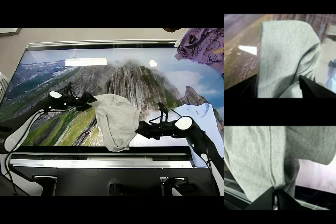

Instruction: Fold the clothes and pants, and hang the long-sleeved shirts on hangers.

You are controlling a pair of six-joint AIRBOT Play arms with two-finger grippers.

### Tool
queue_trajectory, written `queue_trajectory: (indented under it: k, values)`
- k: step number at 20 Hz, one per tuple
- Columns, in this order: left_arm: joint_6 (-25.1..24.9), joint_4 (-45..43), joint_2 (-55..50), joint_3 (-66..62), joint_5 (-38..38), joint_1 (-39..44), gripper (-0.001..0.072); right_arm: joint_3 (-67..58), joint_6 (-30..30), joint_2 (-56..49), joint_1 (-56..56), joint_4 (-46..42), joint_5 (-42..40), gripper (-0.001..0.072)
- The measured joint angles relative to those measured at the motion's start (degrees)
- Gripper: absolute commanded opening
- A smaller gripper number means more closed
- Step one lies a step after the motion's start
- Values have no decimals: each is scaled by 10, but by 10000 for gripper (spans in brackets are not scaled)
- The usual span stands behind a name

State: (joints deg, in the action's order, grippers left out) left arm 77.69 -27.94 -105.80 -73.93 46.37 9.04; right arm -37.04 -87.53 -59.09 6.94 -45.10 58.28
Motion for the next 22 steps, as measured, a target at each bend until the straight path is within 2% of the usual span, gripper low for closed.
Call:
queue_trajectory:
  k: [1, 2, 6, 8, 11, 16, 22]
  values:
    - [1, -3, -10, -9, -2, 7, 119, 0, 0, 2, 0, -1, 2, 32]
    - [3, -12, -19, -16, -3, 13, 15, 0, 0, 5, 0, -2, 2, 31]
    - [7, -8, -31, -47, 6, 21, 10, -9, -2, 20, 0, -11, 2, 31]
    - [19, -30, -13, -71, 14, 13, 9, -40, -5, 26, 0, -43, 2, 31]
    - [77, -132, 47, -122, 24, -14, 9, -143, -29, 31, 0, -148, 2, 31]
    - [161, -332, 201, -262, 59, -67, 9, -411, -66, 33, 0, -365, 1, 31]
    - [228, -519, 404, -363, 116, -90, 10, -667, -75, 70, 0, -535, 24, 31]
